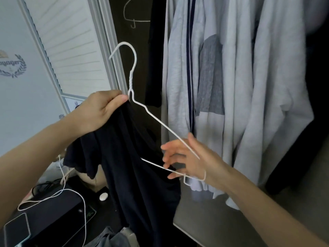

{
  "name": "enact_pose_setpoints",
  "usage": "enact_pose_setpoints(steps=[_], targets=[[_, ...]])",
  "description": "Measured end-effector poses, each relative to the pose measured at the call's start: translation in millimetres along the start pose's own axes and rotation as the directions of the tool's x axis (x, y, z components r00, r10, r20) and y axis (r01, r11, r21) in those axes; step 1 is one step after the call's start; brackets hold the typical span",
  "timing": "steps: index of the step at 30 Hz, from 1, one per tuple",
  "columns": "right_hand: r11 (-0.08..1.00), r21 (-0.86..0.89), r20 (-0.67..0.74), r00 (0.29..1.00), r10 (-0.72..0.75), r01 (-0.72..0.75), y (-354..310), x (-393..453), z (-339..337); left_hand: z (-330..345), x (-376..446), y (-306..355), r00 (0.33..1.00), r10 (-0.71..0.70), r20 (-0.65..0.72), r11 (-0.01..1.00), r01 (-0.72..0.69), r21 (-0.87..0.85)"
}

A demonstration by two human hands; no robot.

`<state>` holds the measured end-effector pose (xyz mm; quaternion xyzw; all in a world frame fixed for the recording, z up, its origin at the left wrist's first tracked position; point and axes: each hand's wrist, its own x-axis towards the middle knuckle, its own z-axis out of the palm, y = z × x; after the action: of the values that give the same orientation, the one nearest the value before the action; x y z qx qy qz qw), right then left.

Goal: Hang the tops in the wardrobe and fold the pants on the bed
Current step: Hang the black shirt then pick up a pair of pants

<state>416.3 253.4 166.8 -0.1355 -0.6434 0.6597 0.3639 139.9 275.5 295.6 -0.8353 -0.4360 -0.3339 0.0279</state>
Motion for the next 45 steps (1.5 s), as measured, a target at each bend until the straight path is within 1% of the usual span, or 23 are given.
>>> enact_pose_setpoints(steps=[2,3,4,5,6,7,8,9,11,13,14,15,16,20,23,26,29,32,35,39,41,43,45], targets=[[0.934,0.343,0.085,0.993,0.076,-0.101,3,15,-7,-5,0,-6,0.999,-0.022,-0.046,1.0,0.021,-0.022],[0.891,0.433,0.092,0.99,0.109,-0.138,7,20,-8,-6,-1,-8,0.997,-0.027,-0.07,0.999,0.025,-0.033],[0.887,0.427,0.078,0.984,0.157,-0.175,14,28,-5,-9,-1,-12,0.995,-0.032,-0.093,0.998,0.027,-0.05],[0.928,0.304,0.017,0.976,0.219,-0.214,24,33,-1,-11,-2,-16,0.993,-0.037,-0.111,0.998,0.03,-0.062],[0.965,0.071,-0.069,0.964,0.257,-0.252,35,38,5,-14,-2,-20,0.991,-0.044,-0.125,0.997,0.036,-0.062],[0.936,-0.206,-0.153,0.954,0.258,-0.286,43,39,12,-14,-2,-23,0.99,-0.047,-0.134,0.997,0.039,-0.06],[0.832,-0.465,-0.204,0.951,0.234,-0.304,49,41,18,-18,-4,-31,0.987,-0.056,-0.152,0.997,0.048,-0.052],[0.67,-0.684,-0.212,0.958,0.194,-0.287,54,41,22,-22,-7,-39,0.983,-0.068,-0.173,0.997,0.063,-0.037],[0.273,-0.948,-0.148,0.986,0.073,-0.163,55,38,24,-32,-15,-60,0.972,-0.101,-0.21,0.994,0.105,0.007],[-0.047,-0.993,-0.106,0.993,-0.048,-0.109,50,37,18,-44,-26,-82,0.963,-0.131,-0.235,0.986,0.152,0.07],[-0.125,-0.985,-0.103,0.99,-0.098,-0.115,45,38,15,-48,-32,-90,0.962,-0.138,-0.237,0.979,0.168,0.112],[-0.142,-0.982,-0.106,0.986,-0.127,-0.124,39,41,13,-50,-37,-98,0.961,-0.144,-0.235,0.974,0.18,0.14],[-0.103,-0.988,-0.103,0.985,-0.139,-0.118,33,44,10,-51,-42,-103,0.962,-0.146,-0.229,0.97,0.185,0.156],[0.233,-0.972,-0.058,0.984,-0.166,-0.017,14,67,15,-45,-50,-113,0.972,-0.135,-0.192,0.965,0.173,0.197],[0.444,-0.895,-0.068,0.975,-0.212,0.034,4,94,33,-31,-47,-104,0.989,-0.044,-0.144,0.983,0.069,0.171],[0.544,-0.838,-0.146,0.939,-0.313,0.051,-5,120,52,-16,-39,-92,0.992,0.107,-0.069,0.982,-0.095,0.166],[0.647,-0.759,-0.264,0.87,-0.417,0.079,-18,128,49,-19,-36,-100,0.994,0.069,-0.08,0.99,-0.059,0.128],[0.641,-0.762,-0.318,0.813,-0.489,0.088,-40,119,30,-31,-40,-122,0.994,-0.019,-0.109,0.994,0.031,0.108],[0.579,-0.814,-0.304,0.823,-0.48,0.037,-54,107,11,-34,-41,-142,0.979,-0.089,-0.182,0.993,0.101,0.059],[0.278,-0.959,-0.18,0.889,-0.42,-0.062,-73,94,-9,-25,-33,-151,0.938,-0.175,-0.299,0.978,0.202,0.06],[0.197,-0.977,-0.159,0.905,-0.395,-0.086,-87,86,-17,-20,-29,-151,0.917,-0.185,-0.354,0.97,0.229,0.086],[0.243,-0.968,-0.148,0.914,-0.378,-0.057,-92,80,-19,-16,-26,-151,0.902,-0.193,-0.388,0.969,0.236,0.068],[0.407,-0.911,-0.228,0.908,-0.352,-0.071,-91,78,-18,-14,-22,-152,0.889,-0.201,-0.412,0.972,0.233,0.029]])
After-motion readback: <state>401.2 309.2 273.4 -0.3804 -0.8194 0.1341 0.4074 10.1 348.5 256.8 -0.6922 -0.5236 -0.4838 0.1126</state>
